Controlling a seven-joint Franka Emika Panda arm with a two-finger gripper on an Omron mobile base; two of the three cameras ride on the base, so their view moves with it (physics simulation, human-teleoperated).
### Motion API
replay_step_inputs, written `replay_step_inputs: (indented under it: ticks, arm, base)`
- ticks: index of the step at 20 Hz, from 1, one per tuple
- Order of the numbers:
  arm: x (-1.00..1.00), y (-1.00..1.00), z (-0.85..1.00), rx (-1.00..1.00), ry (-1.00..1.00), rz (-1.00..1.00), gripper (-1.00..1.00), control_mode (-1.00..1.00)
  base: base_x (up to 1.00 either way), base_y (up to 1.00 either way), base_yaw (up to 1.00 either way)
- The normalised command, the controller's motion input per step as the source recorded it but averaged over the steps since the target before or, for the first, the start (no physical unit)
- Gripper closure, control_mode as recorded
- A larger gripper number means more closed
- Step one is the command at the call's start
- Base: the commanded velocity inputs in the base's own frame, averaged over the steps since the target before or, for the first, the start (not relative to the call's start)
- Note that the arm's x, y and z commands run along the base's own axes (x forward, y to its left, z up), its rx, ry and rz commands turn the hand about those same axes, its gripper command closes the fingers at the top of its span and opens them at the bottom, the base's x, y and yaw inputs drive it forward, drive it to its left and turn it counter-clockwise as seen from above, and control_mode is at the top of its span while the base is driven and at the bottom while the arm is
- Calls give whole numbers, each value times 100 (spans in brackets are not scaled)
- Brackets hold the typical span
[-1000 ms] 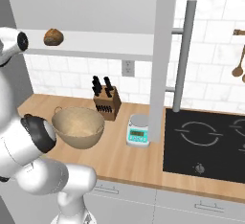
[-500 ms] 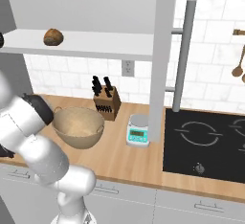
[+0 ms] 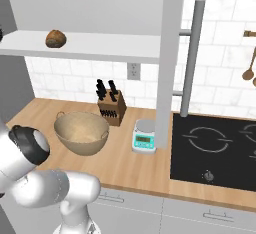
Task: Open the cabinet, pick up the bread from the cabinet and place it in the basket. Then move the basket to the dining counter.
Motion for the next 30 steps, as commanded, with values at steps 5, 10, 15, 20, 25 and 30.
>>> replay_step_inputs:
  ticks: [5, 10, 15, 20, 25, 30]
  arm:
    - [-11, -100, -5, -18, -1, -15, -100, -100]
    - [-10, -100, 0, -22, -8, -13, -100, -100]
    - [-9, -100, 0, -34, -17, -13, -100, -100]
    - [-11, -100, 0, -44, -23, -13, -100, -100]
    - [0, -68, 1, -55, -22, -6, -100, -100]
    - [0, -15, 0, -60, -34, 0, -100, -100]
  base:
    - [0, 0, 0]
    - [0, 0, 0]
    - [0, 0, 0]
    - [0, 0, 0]
    - [0, 0, 0]
    - [0, 0, 0]
